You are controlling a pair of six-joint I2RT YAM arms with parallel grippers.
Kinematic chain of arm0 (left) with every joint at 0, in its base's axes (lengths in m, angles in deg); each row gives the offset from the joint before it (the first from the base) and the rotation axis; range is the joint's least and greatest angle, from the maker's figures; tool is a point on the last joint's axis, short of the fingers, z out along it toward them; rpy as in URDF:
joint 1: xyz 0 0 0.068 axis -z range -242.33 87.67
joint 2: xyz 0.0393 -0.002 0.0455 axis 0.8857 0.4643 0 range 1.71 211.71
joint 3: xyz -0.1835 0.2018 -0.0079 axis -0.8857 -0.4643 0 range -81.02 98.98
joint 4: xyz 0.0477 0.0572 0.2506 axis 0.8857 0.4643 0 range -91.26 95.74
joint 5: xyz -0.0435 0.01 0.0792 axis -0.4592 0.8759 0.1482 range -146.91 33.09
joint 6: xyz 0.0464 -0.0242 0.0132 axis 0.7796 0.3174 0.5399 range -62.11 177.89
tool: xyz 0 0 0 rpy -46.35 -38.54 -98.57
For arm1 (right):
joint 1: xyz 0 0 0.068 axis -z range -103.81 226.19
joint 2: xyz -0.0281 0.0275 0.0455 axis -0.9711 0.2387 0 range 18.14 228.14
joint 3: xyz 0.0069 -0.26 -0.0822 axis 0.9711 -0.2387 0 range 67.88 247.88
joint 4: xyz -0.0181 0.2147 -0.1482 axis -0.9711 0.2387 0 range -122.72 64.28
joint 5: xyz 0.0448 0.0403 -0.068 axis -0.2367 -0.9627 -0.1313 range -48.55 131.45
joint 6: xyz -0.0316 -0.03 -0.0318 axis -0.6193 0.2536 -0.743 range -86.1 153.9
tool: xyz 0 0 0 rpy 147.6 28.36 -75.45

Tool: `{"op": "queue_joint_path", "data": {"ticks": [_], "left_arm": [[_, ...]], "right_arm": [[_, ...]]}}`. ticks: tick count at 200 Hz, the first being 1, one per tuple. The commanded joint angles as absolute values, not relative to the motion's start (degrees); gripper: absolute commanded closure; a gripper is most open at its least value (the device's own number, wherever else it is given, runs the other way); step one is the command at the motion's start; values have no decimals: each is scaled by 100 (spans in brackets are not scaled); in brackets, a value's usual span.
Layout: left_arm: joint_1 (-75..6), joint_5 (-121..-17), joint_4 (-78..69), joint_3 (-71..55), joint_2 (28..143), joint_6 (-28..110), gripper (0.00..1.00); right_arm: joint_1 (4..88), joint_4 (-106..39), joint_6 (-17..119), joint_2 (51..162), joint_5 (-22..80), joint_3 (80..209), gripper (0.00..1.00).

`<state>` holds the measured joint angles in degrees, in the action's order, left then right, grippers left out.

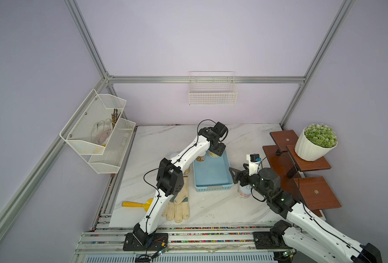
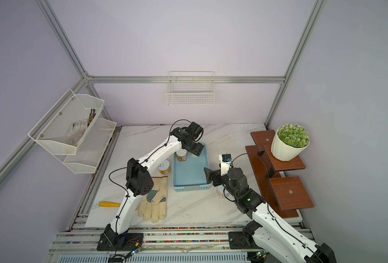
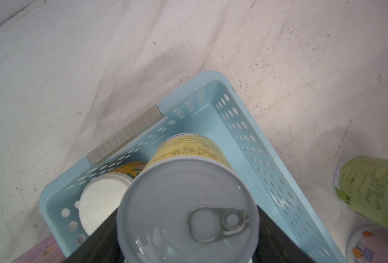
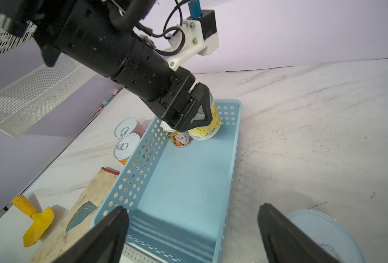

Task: Put the canned food in the basket
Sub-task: Place the canned food in the basket.

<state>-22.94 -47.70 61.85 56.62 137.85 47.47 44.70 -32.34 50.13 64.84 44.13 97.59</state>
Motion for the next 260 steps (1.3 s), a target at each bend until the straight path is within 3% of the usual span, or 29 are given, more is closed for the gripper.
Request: {"op": "queue_joint_path", "data": {"ticks": [1, 111, 146, 171, 205, 237, 260], "left_arm": [[-2340, -4797, 5954, 6074, 13823, 4883, 95], [-2362, -4835, 5335, 6285, 14522, 4857, 95], [-2358, -4711, 5288, 6286, 14659, 4831, 88], [-2362, -4625, 5271, 6288, 14706, 4838, 74], [-2357, -4687, 5271, 6278, 14686, 4849, 33], [-2354, -4777, 5262, 6259, 14596, 4835, 15], [-2354, -4836, 5252, 6238, 14512, 4832, 6]], "right_arm": [[4503, -3402, 5057, 6377, 4453, 9745, 6], [4506, -3175, 5129, 6388, 4144, 9773, 8], [4507, -3262, 5252, 6252, 4335, 9653, 10], [4507, -3255, 5235, 6250, 4347, 9687, 10], [4507, -3173, 5231, 6210, 4403, 9679, 10], [4503, -3172, 5305, 6189, 4553, 9653, 10], [4505, -3171, 5340, 6217, 4633, 9686, 9]]}}
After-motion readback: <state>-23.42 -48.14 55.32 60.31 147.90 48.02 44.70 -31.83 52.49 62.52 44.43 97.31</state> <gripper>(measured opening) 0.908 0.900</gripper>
